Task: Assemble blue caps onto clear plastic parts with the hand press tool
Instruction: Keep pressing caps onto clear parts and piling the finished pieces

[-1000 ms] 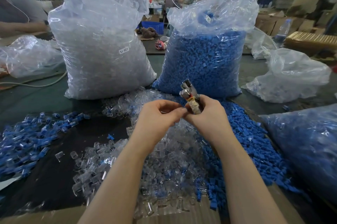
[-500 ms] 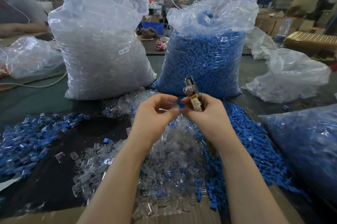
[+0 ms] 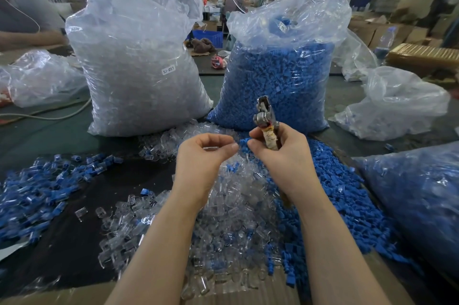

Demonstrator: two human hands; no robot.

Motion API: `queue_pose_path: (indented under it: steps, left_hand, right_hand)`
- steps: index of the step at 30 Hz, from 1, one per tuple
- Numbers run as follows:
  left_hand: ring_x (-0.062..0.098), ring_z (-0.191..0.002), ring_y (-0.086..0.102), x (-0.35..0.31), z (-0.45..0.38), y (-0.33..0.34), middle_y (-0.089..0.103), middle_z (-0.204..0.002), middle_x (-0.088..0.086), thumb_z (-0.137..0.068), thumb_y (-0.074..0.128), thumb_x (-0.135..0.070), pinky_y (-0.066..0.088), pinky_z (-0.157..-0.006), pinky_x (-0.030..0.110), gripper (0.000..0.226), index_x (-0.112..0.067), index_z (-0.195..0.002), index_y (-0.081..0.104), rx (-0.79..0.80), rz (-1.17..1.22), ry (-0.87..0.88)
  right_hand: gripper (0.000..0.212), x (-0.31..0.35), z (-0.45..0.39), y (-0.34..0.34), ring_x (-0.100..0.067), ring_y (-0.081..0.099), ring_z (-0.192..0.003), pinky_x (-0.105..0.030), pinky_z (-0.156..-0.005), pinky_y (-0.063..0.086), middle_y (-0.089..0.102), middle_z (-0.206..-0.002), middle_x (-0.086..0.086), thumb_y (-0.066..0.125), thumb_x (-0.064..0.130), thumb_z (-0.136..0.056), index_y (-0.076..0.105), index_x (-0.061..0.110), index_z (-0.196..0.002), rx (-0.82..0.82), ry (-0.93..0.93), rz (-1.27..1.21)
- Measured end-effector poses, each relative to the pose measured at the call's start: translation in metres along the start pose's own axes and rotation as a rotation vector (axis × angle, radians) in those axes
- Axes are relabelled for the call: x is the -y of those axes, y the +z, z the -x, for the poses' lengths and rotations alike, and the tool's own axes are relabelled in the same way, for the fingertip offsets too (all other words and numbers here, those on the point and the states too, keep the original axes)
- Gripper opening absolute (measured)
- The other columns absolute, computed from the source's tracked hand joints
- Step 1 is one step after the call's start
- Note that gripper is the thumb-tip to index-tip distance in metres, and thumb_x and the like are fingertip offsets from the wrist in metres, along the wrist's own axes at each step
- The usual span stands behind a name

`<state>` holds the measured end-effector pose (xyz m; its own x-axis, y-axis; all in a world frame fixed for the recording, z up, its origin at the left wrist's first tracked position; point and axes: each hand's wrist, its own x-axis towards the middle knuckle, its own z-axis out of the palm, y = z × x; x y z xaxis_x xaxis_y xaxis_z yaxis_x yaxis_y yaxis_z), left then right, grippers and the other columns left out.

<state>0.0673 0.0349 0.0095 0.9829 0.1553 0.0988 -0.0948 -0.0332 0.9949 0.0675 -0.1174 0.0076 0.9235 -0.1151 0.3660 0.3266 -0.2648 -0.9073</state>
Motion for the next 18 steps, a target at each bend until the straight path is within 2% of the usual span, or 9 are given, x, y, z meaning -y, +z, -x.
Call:
queue_pose_path:
  steps: [4, 8, 11, 15, 18]
  left_hand:
    - [-0.003, -0.058, 0.061, 0.000, 0.000, 0.002, 0.070, -0.063, -0.007, -0.077, 0.080, -0.009, 0.047, -0.057, 0.010, 0.007, -0.014, -0.078, 0.075, -0.060, 0.033, 0.022]
    - [0.006, -0.062, 0.066, -0.002, 0.000, 0.000, 0.072, -0.065, -0.002, -0.080, 0.077, -0.009, 0.050, -0.057, 0.015, 0.004, -0.012, -0.080, 0.074, -0.073, 0.094, -0.017]
    - [0.011, -0.065, 0.070, -0.004, 0.001, 0.001, 0.073, -0.067, 0.002, -0.080, 0.076, -0.007, 0.052, -0.057, 0.017, 0.003, -0.009, -0.081, 0.074, -0.052, 0.099, -0.042]
    - [0.013, -0.067, 0.072, -0.008, 0.005, 0.002, 0.074, -0.069, 0.004, -0.081, 0.074, -0.004, 0.054, -0.058, 0.017, 0.006, -0.010, -0.079, 0.074, -0.016, 0.090, -0.032]
    - [0.013, -0.067, 0.072, -0.011, 0.007, 0.004, 0.074, -0.069, 0.005, -0.081, 0.075, -0.003, 0.055, -0.059, 0.018, 0.010, -0.012, -0.077, 0.074, -0.010, 0.076, -0.012]
  right_hand:
    - [0.020, 0.000, -0.001, 0.002, 0.008, 0.063, -0.071, -0.006, -0.065, 0.046, 0.068, -0.075, 0.026, 0.076, 0.012, -0.083, 0.066, 0.029, -0.081, -0.006, -0.020, 0.021]
    - [0.024, 0.000, -0.001, 0.005, 0.004, 0.065, -0.076, -0.010, -0.069, 0.049, 0.069, -0.079, 0.025, 0.078, 0.014, -0.082, 0.064, 0.033, -0.080, -0.021, -0.033, 0.050]
    - [0.024, 0.001, 0.000, 0.006, -0.001, 0.066, -0.079, -0.022, -0.075, 0.053, 0.070, -0.084, 0.021, 0.078, 0.016, -0.082, 0.063, 0.034, -0.080, -0.038, -0.050, 0.067]
    - [0.018, 0.003, 0.002, 0.009, -0.013, 0.067, -0.081, -0.045, -0.081, 0.056, 0.070, -0.081, 0.006, 0.079, 0.019, -0.081, 0.064, 0.025, -0.088, -0.070, -0.048, 0.134]
    - [0.017, 0.004, 0.003, 0.010, -0.011, 0.066, -0.081, -0.046, -0.080, 0.055, 0.070, -0.081, 0.009, 0.078, 0.020, -0.081, 0.064, 0.023, -0.091, -0.100, -0.067, 0.176]
